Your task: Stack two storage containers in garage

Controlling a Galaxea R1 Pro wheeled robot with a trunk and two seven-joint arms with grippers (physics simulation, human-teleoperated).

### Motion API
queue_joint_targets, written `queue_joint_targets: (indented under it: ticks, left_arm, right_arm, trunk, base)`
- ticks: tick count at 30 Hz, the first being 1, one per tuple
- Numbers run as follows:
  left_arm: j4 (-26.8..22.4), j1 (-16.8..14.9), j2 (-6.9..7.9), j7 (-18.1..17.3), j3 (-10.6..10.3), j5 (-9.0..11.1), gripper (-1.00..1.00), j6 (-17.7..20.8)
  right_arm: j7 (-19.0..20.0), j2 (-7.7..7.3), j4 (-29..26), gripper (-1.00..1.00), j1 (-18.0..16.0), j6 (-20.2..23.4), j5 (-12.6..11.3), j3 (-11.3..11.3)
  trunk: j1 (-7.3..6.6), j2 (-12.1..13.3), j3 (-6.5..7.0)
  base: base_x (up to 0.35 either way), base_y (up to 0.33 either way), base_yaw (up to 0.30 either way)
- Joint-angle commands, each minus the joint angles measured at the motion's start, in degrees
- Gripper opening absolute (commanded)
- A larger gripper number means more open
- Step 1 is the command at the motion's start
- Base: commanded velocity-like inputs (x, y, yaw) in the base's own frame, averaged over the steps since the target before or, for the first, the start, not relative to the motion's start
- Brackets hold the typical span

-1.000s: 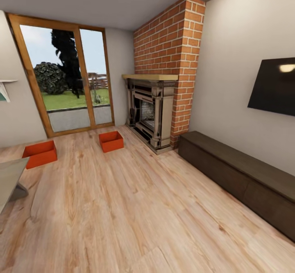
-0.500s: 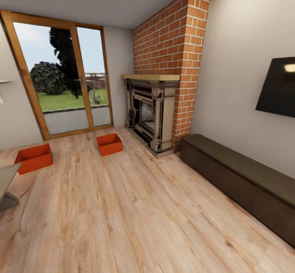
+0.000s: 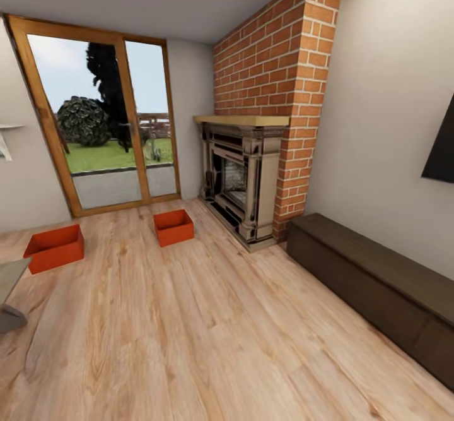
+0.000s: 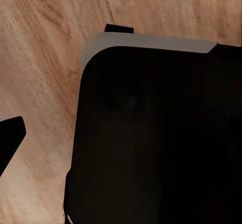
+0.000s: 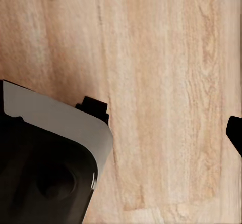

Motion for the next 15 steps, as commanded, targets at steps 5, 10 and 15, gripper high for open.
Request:
queue_joint_targets:
  ticks: [5, 10, 15]
  left_arm:
    - [0.0, 0.0, -0.01, 0.1, 0.0, 0.4, 1.0, -0.1]
    - [0.0, 0.0, -0.01, 0.1, 0.0, 0.4, 1.0, -0.1]
    - [0.0, 0.0, -0.01, 0.1, 0.0, 0.4, 1.0, -0.1]
  right_arm:
    - [0.1, -0.15, 0.2, 1.0, -0.1, -0.3, 0.2, -0.2]
    - [0.2, -0.1, 0.2, 1.0, -0.1, -0.3, 0.2, -0.2]
    - [0.2, 0.0, 0.2, 1.0, -0.1, -0.3, 0.2, -0.2]
  trunk:
    - [0.03, 0.0, 0.08]
    - [0.03, 0.0, 0.1]
    - [0.03, 0.0, 0.1]
  base:
    - [0.324, 0.0, 0.16]
    - [0.324, 0.0, 0.023]
    - [0.324, 0.0, 0.003]
